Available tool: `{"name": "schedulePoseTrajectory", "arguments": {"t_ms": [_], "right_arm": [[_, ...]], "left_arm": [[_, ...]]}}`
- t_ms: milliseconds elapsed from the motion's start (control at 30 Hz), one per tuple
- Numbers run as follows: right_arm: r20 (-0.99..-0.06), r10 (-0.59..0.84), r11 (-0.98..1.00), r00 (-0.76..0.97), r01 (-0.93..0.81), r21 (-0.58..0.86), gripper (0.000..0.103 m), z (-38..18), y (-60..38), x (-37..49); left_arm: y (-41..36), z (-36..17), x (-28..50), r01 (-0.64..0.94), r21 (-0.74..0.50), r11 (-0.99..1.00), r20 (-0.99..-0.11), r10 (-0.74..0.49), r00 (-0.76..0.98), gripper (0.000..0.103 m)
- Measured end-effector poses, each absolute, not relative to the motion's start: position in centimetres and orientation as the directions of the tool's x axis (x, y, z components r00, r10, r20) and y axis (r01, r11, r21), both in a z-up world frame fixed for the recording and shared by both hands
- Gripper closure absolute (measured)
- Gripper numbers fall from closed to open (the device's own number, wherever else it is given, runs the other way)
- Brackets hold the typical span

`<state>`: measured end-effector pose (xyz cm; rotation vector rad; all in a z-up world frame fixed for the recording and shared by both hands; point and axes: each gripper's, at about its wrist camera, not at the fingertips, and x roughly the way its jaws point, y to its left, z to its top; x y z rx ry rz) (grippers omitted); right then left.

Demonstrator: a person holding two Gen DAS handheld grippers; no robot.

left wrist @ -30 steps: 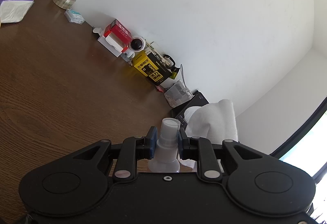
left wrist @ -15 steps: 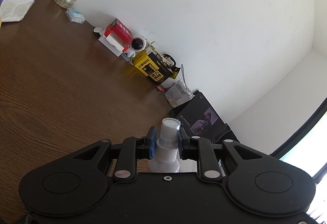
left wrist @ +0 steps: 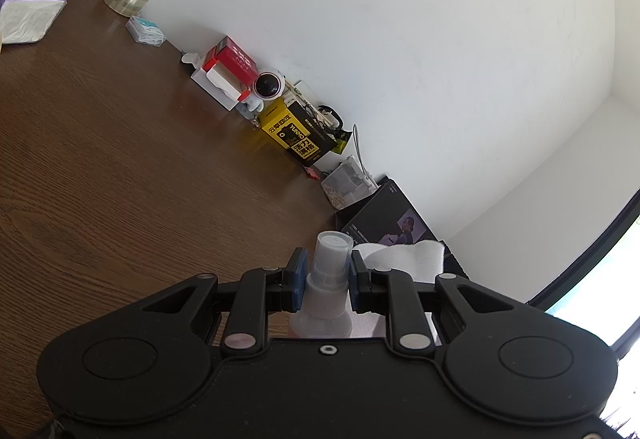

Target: Clean container

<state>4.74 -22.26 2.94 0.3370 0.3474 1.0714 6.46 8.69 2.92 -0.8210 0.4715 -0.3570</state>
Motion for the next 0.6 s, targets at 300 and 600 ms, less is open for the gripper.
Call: {"name": "schedulePoseTrajectory", "arguments": {"t_ms": [300, 600], "right_arm": [[-0.09, 0.894, 0.434, 0.439, -0.797, 0.419, 0.095, 3.6, -21.7, 4.9], [-0.162, 0.878, 0.469, 0.45, -0.742, 0.48, 0.095, 1.1, -22.5, 5.6]], "left_arm": [[8.7, 2.9, 6.4, 0.126, -0.77, 0.626, -0.255, -0.482, 0.838, 0.082], [8.9, 2.8, 6.4, 0.124, -0.771, 0.624, -0.255, -0.481, 0.839, 0.082]]}}
